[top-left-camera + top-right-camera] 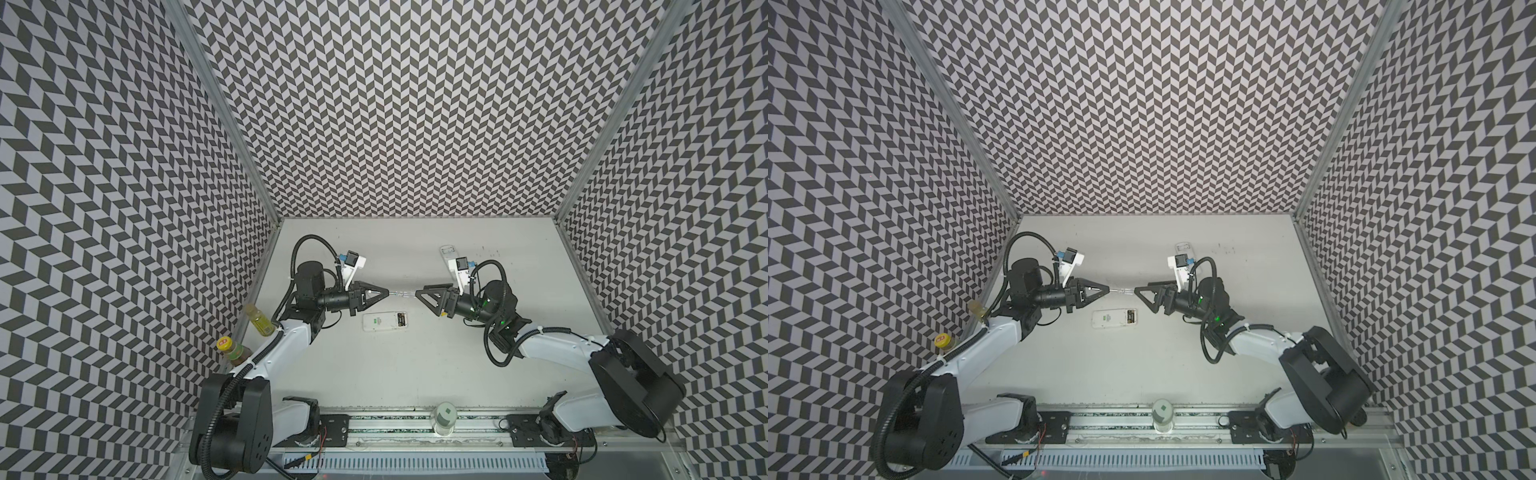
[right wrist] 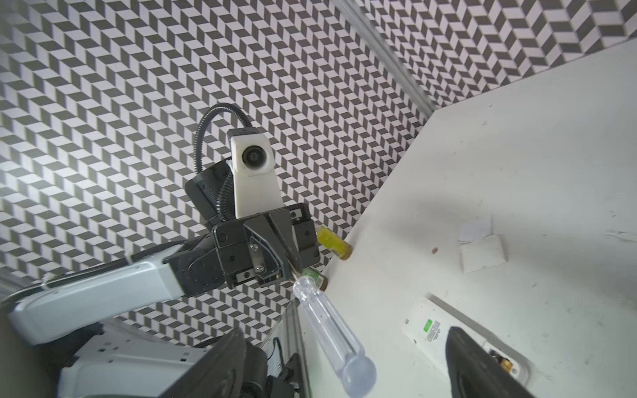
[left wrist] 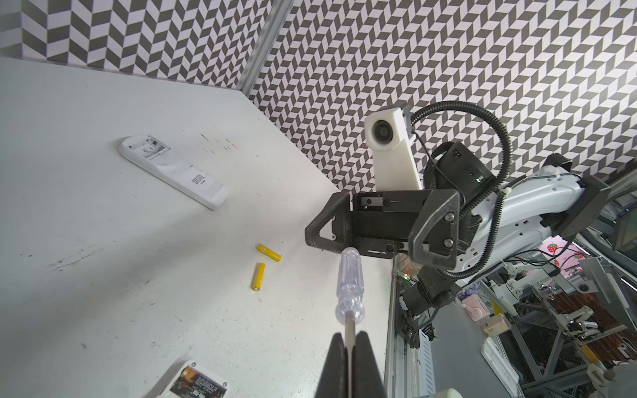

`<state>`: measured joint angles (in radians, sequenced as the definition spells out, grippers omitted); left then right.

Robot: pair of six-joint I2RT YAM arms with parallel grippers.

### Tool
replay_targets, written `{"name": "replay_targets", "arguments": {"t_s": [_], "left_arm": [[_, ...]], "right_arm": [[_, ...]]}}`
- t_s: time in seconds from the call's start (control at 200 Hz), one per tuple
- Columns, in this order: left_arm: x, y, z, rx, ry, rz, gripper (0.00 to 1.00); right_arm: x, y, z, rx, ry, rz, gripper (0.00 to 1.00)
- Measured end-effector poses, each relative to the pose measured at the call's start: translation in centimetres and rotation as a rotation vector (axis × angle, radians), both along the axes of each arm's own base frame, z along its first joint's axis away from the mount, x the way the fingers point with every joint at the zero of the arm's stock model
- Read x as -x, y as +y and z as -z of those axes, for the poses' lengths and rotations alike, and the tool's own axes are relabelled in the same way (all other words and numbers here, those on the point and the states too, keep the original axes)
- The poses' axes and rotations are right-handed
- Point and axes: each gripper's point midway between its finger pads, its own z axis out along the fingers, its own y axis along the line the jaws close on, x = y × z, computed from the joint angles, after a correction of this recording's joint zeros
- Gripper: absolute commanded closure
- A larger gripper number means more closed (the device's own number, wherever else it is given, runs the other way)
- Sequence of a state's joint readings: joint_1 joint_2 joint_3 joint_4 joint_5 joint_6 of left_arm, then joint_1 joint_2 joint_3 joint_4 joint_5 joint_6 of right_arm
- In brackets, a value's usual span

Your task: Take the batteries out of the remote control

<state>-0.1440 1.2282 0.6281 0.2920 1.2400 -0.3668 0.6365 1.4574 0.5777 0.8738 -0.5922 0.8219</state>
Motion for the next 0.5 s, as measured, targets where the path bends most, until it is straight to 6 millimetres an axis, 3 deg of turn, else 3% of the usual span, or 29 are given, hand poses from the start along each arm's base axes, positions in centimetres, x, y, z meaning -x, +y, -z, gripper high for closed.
{"name": "replay_targets", "arguments": {"t_s": [0.311, 0.501], "left_arm": [[0.8, -0.7, -0.6, 0.024, 0.009, 0.045, 1.00], [0.7, -0.8, -0.6, 0.023, 0.016, 0.041, 1.00]], "right_arm": [[1.5, 2.2, -0.5, -0.097, 0.019, -0.160, 0.34], [1.9, 3.6, -1.7, -0.161, 0.005, -0.233, 0.56]]}}
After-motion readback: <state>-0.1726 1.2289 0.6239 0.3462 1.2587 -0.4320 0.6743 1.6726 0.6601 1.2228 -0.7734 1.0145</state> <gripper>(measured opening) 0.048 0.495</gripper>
